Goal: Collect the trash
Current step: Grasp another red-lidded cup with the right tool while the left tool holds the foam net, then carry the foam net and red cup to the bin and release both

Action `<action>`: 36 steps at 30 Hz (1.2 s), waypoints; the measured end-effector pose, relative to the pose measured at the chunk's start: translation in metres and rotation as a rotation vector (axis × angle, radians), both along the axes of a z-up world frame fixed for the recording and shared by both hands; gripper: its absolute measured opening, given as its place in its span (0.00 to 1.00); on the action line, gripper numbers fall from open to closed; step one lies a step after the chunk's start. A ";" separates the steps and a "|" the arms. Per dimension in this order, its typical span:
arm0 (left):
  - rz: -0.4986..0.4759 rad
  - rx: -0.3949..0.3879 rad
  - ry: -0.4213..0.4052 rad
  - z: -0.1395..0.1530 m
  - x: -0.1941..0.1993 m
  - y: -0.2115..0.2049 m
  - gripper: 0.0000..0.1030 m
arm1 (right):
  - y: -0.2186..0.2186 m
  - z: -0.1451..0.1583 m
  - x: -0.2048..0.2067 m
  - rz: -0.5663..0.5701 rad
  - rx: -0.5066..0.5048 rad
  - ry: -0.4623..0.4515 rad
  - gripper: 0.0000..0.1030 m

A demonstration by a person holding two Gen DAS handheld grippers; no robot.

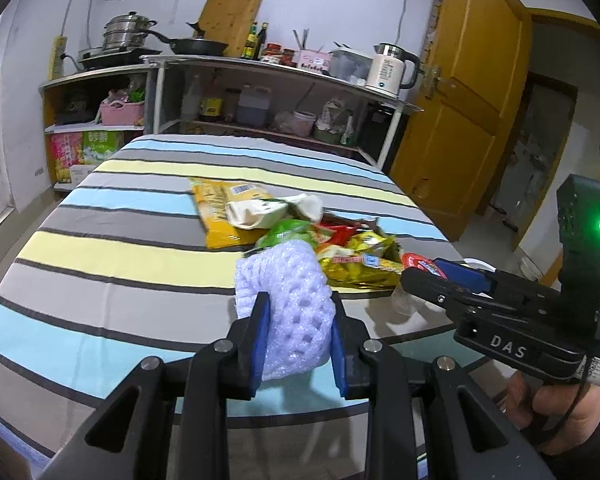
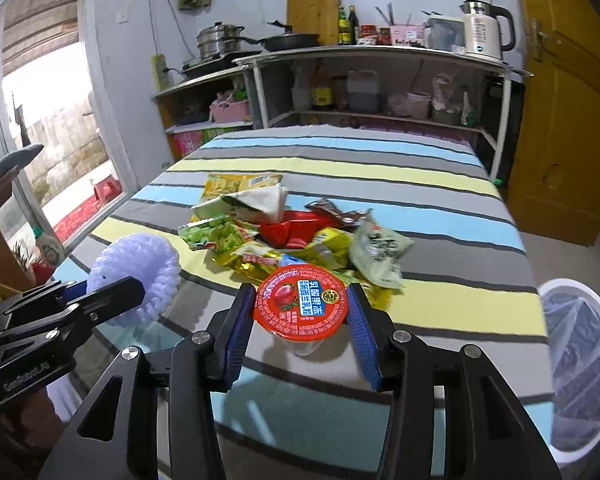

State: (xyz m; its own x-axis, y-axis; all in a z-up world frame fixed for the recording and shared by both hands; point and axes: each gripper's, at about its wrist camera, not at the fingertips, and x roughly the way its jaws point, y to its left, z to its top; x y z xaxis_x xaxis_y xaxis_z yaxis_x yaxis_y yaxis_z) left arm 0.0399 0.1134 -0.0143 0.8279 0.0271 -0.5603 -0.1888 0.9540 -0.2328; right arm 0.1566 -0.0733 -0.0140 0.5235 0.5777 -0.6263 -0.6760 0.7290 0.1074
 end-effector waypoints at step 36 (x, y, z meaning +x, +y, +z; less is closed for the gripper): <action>-0.506 0.037 -0.021 0.032 0.123 -0.216 0.28 | -0.247 0.004 0.032 -0.521 0.057 -0.013 0.46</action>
